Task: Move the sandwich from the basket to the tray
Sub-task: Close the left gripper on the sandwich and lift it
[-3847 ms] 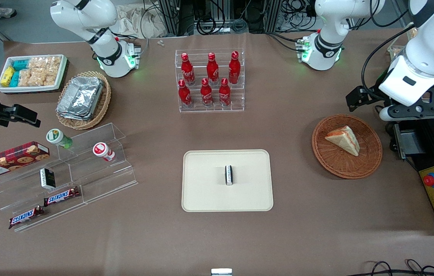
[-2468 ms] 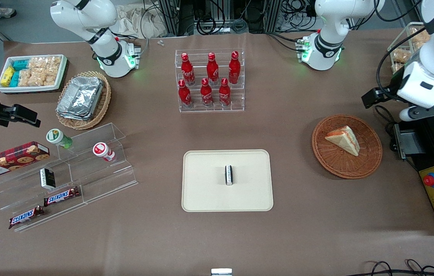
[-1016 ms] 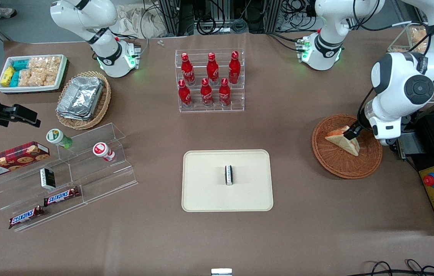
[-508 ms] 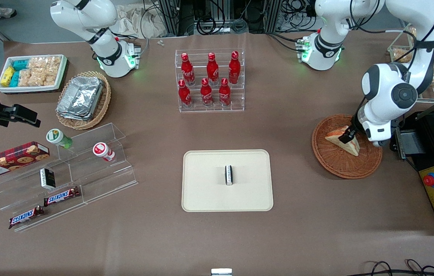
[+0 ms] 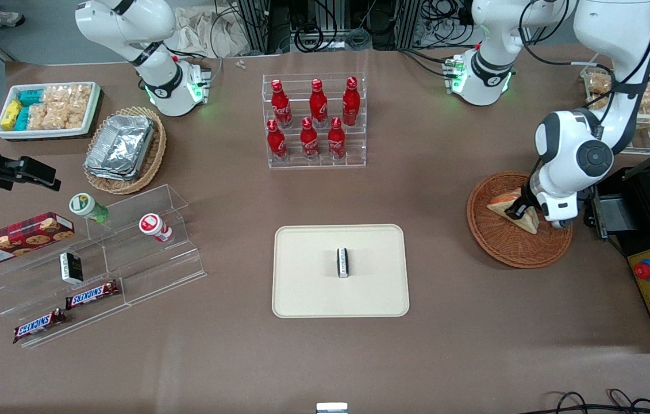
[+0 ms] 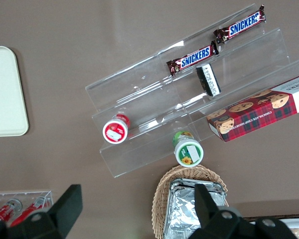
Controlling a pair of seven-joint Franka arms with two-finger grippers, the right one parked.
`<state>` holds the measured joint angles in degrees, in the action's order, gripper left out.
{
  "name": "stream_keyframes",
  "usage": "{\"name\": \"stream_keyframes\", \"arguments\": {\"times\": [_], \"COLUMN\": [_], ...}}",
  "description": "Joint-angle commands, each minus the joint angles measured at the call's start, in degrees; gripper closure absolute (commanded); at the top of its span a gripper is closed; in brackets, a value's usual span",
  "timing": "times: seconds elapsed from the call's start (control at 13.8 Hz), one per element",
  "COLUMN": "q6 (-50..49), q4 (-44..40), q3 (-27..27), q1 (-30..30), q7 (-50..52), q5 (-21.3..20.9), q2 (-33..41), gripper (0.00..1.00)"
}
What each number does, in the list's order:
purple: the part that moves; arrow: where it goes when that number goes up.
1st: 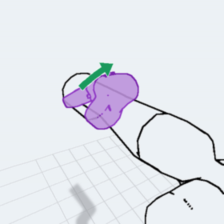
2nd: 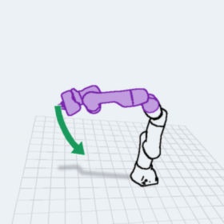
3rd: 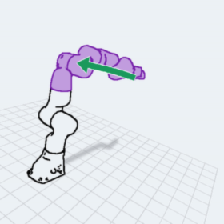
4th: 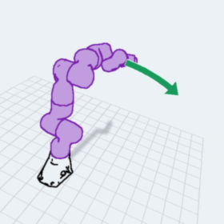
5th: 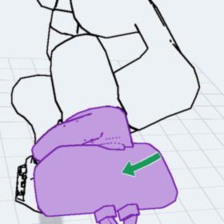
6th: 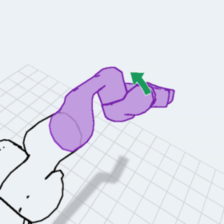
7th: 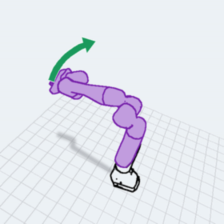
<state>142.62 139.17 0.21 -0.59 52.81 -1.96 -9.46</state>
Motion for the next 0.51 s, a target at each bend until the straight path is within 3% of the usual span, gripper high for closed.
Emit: {"name": "stream_keyframes", "arguments": {"times": [0.0, 0.15, 0.44], "q6": [2.2, -4.8, -26.1], "q4": [0.8, -0.1, -9.1], "q3": [0.0, -0.1, -0.8], "q1": [0.0, 0.1, 0.8], "q7": [1.2, -0.5, -13.7], "q5": [-0.5, -0.7, -0.6], "q2": [2.5, 8.1, 14.9], "gripper": [1.0, 1.0, 1.0]}}
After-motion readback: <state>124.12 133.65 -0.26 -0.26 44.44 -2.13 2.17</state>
